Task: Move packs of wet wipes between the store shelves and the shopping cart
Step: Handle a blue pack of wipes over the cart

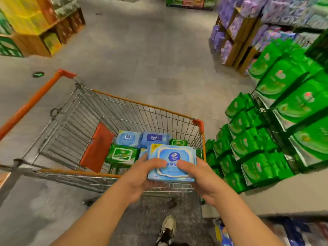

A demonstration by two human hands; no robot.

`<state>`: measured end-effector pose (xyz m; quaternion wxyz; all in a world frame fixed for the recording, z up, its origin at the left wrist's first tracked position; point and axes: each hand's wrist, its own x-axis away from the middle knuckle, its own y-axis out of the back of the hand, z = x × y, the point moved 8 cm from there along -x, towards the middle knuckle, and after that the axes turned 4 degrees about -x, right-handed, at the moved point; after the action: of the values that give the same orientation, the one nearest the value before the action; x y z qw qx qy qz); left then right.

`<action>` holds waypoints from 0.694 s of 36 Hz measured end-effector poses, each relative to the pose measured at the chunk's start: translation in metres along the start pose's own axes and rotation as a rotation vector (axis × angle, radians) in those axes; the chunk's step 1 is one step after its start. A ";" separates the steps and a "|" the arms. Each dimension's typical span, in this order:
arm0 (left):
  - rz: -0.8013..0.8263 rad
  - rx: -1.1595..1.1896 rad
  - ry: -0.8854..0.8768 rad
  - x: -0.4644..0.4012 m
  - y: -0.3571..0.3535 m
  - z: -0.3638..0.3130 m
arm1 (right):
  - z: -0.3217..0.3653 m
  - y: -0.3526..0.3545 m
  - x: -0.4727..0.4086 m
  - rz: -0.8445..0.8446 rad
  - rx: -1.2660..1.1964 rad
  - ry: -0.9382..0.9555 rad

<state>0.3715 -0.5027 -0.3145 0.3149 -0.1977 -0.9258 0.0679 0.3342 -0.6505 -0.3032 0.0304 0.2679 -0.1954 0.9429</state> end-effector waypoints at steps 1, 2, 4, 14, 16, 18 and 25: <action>-0.005 -0.028 0.026 -0.010 0.002 -0.001 | 0.000 0.005 -0.011 -0.011 -0.005 -0.008; -0.006 -0.059 0.058 -0.020 0.003 -0.001 | 0.000 0.010 -0.020 -0.031 -0.012 -0.015; -0.012 -0.113 0.131 -0.042 0.007 0.001 | -0.002 0.025 -0.042 -0.092 -0.007 -0.036; 0.023 -0.165 0.392 -0.141 0.015 0.037 | -0.044 0.084 -0.119 -0.249 0.029 -0.187; 0.052 -0.192 0.411 -0.166 0.012 0.050 | -0.057 0.100 -0.138 -0.286 0.006 -0.213; 0.066 -0.194 0.420 -0.180 0.008 0.059 | -0.063 0.111 -0.149 -0.318 0.020 -0.225; 0.100 -0.240 0.546 -0.259 0.003 0.125 | -0.113 0.174 -0.205 -0.450 0.163 -0.338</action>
<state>0.4835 -0.6063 -0.5586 0.5230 -0.2896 -0.7974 -0.0822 0.4256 -0.7575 -0.5581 0.1841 0.4594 -0.0569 0.8671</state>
